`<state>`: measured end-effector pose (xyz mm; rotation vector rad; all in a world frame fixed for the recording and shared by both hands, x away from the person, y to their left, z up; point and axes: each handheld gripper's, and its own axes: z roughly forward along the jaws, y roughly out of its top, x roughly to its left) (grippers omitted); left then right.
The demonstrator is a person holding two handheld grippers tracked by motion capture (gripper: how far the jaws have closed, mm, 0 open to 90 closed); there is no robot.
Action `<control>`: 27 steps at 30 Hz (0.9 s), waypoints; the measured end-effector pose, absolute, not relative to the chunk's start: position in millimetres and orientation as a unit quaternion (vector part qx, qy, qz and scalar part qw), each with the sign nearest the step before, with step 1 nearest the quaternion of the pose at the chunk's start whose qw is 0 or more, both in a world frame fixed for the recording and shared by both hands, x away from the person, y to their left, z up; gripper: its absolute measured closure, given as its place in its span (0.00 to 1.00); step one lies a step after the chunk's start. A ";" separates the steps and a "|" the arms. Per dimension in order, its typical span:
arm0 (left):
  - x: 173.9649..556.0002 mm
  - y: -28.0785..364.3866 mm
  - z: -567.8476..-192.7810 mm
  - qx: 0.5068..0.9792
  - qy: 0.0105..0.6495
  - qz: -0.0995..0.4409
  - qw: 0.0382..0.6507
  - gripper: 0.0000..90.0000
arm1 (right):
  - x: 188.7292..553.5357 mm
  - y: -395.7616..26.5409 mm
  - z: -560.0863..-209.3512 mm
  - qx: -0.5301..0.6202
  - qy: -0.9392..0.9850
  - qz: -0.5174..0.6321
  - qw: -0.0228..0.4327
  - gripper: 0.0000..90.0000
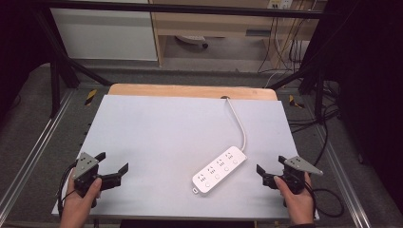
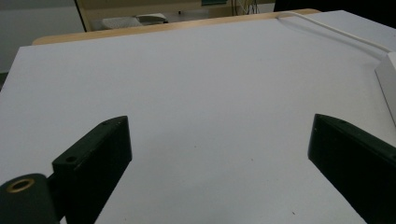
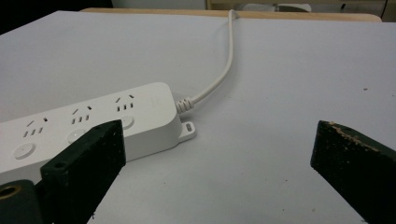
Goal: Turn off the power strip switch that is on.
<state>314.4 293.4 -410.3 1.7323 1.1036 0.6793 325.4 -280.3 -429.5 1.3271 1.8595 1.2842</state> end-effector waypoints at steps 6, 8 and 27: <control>314.6 292.5 -410.8 0.711 0.449 0.276 0.466 0.07 | 324.3 -276.7 -424.3 0.490 0.681 0.466 0.281 0.05; 314.8 292.6 -410.8 0.711 0.448 0.278 0.465 0.07 | 324.8 -274.9 -422.6 0.490 0.682 0.460 0.288 0.04; 315.1 292.7 -411.2 0.711 0.449 0.276 0.465 0.07 | 317.5 -269.4 -406.3 0.458 0.674 0.512 0.272 0.03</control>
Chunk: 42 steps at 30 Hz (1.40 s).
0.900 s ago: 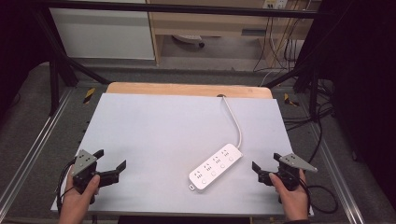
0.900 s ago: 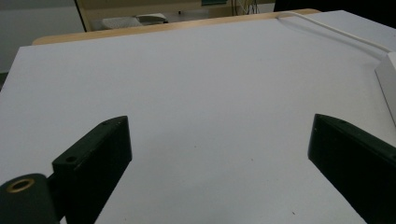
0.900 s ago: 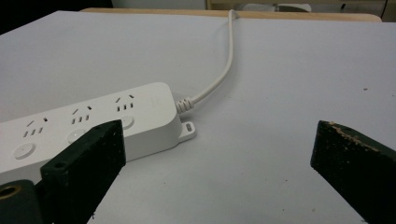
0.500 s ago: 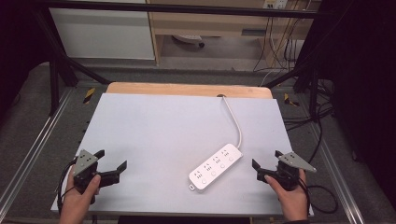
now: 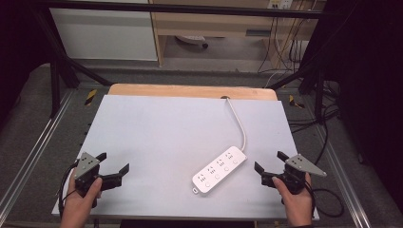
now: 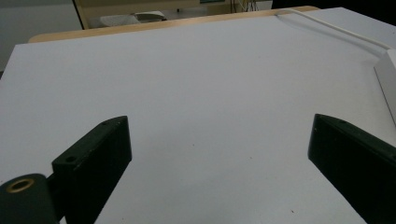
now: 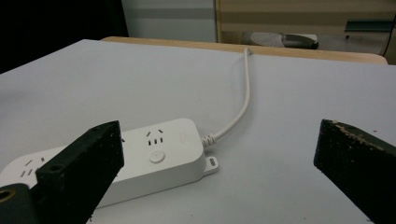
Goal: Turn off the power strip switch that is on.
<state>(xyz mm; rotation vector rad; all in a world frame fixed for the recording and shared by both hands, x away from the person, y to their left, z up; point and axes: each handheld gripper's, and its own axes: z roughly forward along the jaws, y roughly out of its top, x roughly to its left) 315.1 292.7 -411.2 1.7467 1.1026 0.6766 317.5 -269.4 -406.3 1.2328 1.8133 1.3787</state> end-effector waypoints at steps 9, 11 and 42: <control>315.2 292.5 -411.6 0.711 0.449 0.273 0.466 0.07 | 316.3 -264.4 -399.6 0.460 0.659 0.520 0.290 0.03; 315.2 292.5 -411.6 0.711 0.449 0.273 0.466 0.07 | 316.5 -264.0 -397.9 0.461 0.657 0.522 0.288 0.03; 316.0 293.7 -412.6 0.712 0.454 0.273 0.461 0.07 | 326.5 -228.0 -384.3 0.426 0.682 0.531 0.265 0.32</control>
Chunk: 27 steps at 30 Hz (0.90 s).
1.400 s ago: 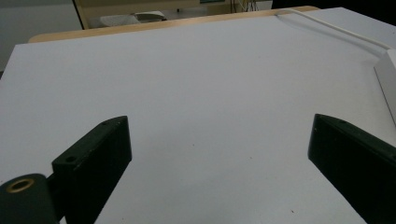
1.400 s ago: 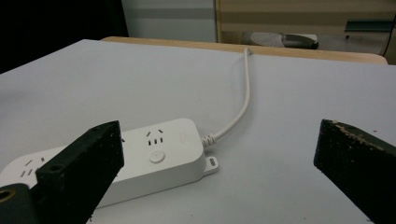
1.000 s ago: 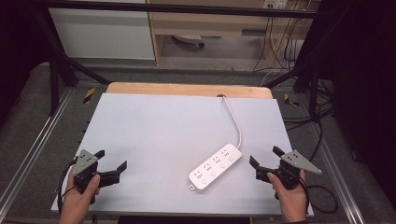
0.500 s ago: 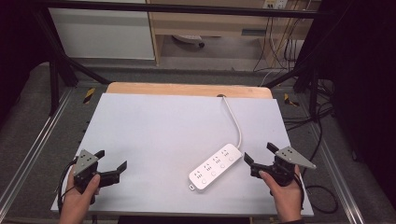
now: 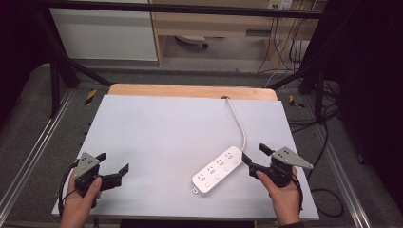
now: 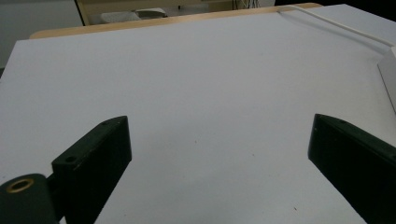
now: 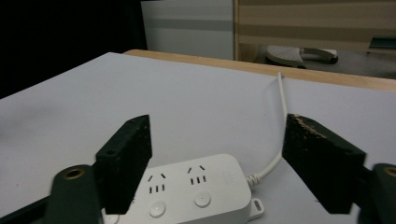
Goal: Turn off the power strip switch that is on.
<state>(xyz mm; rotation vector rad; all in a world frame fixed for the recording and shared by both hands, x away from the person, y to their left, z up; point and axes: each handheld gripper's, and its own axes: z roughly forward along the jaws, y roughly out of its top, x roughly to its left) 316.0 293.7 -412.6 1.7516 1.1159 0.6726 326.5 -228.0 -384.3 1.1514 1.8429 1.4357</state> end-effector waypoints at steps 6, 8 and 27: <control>315.8 293.6 -412.7 0.713 0.453 0.273 0.461 0.07 | 325.7 -219.4 -387.8 0.412 0.696 0.533 0.249 0.55; 316.1 293.9 -412.7 0.713 0.453 0.273 0.460 0.07 | 325.5 -216.8 -389.5 0.406 0.701 0.532 0.247 0.60; 315.7 293.7 -412.5 0.713 0.453 0.272 0.461 0.07 | 330.6 -201.0 -405.7 0.383 0.733 0.516 0.221 0.97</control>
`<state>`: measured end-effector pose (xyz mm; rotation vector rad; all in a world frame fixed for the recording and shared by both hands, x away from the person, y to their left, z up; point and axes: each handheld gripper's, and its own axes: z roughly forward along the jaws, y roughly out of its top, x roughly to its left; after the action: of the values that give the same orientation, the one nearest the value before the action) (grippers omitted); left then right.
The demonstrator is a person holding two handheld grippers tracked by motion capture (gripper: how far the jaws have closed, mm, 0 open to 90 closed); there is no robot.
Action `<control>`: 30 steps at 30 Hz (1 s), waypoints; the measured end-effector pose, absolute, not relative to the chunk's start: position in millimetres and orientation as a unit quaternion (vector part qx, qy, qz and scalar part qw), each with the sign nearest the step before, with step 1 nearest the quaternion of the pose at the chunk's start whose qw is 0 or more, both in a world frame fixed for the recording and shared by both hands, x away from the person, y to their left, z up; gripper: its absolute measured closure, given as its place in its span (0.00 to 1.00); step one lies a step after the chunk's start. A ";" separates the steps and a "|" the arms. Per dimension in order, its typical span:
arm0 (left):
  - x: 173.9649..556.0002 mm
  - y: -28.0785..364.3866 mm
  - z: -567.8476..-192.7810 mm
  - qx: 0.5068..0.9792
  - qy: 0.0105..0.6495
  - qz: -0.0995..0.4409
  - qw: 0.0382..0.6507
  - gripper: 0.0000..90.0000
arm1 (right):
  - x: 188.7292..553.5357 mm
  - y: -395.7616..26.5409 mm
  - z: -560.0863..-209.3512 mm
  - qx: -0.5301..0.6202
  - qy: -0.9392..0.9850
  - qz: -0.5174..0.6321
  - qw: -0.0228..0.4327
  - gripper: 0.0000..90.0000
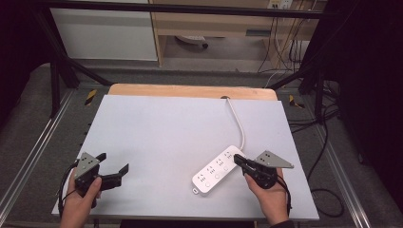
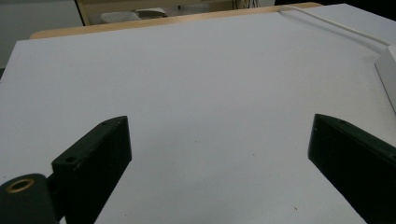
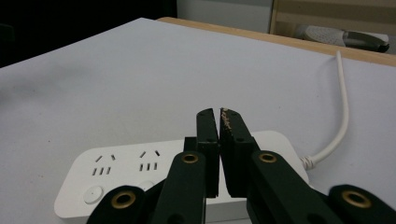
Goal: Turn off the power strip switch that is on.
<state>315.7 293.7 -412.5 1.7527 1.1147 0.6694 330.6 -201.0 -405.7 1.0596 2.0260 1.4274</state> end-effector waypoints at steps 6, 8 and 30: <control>315.8 293.8 -412.4 0.713 0.453 0.274 0.460 0.07 | 333.0 -199.3 -411.5 0.387 0.739 0.508 0.214 1.00; 315.8 293.8 -412.4 0.713 0.453 0.274 0.460 0.07 | 333.3 -199.2 -412.3 0.390 0.740 0.506 0.212 1.00; 315.6 293.8 -412.2 0.712 0.453 0.272 0.462 0.07 | 337.6 -193.4 -423.9 0.393 0.757 0.482 0.200 1.00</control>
<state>315.6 293.8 -412.2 1.7516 1.1132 0.6699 337.6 -193.4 -423.9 1.0975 2.1165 1.3475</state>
